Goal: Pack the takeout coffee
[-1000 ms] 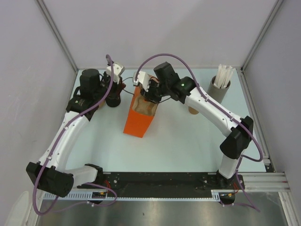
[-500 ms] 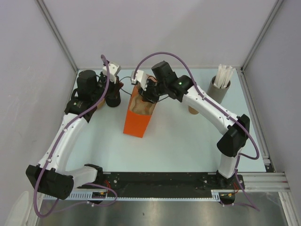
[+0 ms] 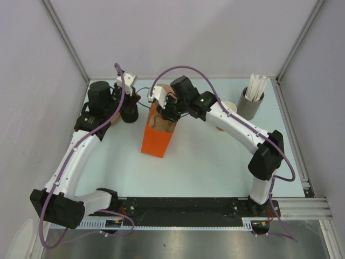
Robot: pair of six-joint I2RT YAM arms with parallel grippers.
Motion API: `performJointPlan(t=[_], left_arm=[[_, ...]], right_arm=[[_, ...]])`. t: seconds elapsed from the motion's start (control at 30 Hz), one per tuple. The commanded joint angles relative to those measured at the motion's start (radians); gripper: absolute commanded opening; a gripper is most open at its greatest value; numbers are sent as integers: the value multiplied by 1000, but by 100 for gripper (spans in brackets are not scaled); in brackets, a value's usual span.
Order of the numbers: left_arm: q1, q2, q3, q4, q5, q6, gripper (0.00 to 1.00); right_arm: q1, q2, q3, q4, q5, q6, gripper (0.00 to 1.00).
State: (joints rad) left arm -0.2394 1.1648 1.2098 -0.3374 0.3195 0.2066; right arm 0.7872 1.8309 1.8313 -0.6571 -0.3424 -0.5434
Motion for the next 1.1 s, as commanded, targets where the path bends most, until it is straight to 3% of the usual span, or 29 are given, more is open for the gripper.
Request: performJointPlan(t=[0.0,0.37,0.63,1.07], left_arm=[[11,-20,-4,32,18,-19,11],[12,-17,8,20,53,-15,9],[14,-14,17,31,59,-18,9],[17,-34,4,37,49,-33,8]], right_arm=[[50,-47,-4,59,83,-35,28],[12,17,29,-8,24,0,28],[-11,114,198,-182,-15,16,27],[-6,264,372,-320,-4,46,28]])
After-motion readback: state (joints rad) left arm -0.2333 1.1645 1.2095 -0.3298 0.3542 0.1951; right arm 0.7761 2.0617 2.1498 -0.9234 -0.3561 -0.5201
